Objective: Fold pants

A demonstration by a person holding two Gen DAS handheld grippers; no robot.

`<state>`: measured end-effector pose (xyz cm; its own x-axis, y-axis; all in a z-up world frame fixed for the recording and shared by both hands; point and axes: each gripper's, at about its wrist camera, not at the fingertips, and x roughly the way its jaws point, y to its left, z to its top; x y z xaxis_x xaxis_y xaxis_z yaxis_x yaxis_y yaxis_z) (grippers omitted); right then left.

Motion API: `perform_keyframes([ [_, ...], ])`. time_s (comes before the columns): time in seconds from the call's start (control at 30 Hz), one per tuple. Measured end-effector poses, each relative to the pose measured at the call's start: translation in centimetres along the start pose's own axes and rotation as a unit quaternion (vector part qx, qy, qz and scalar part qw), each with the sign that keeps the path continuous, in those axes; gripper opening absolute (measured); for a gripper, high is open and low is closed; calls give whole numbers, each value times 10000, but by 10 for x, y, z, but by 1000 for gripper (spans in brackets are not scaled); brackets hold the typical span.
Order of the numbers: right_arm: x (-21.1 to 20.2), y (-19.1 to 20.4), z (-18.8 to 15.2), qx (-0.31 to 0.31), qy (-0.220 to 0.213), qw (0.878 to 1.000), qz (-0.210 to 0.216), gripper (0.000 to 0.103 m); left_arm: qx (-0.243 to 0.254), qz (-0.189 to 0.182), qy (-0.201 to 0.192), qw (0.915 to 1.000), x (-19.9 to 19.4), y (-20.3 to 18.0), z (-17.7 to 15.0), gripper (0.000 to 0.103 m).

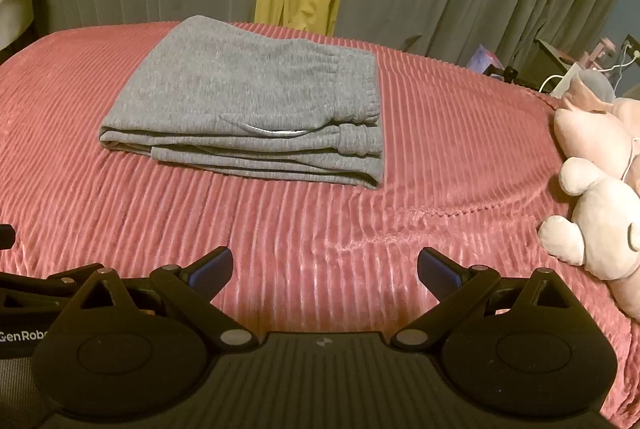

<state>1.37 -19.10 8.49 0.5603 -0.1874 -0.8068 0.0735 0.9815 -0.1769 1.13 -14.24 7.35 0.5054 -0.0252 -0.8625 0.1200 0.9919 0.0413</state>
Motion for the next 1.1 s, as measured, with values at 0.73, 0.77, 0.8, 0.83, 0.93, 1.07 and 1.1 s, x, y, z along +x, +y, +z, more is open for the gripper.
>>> perform_keyframes([
  [0.73,0,1,-1,10,-3,10000,9,99,-12,25,-23,10000,-2,2,0,101],
  [0.77,0,2,-1,8,-4,10000,7,99,-10,21,-22,10000,-2,2,1,101],
  [0.8,0,2,0,9,-4,10000,6,99,-10,20,-23,10000,-2,2,0,101],
  [0.83,0,2,0,9,-1,10000,6,99,-13,26,-22,10000,-2,2,0,101],
  [0.93,0,3,-1,22,4,10000,17,99,-8,35,-28,10000,-2,2,0,101],
  [1.07,-1,3,0,27,2,10000,21,99,-15,40,-26,10000,-2,1,1,101],
  [1.1,-1,2,0,23,2,10000,25,99,-11,39,-27,10000,-2,1,1,101],
])
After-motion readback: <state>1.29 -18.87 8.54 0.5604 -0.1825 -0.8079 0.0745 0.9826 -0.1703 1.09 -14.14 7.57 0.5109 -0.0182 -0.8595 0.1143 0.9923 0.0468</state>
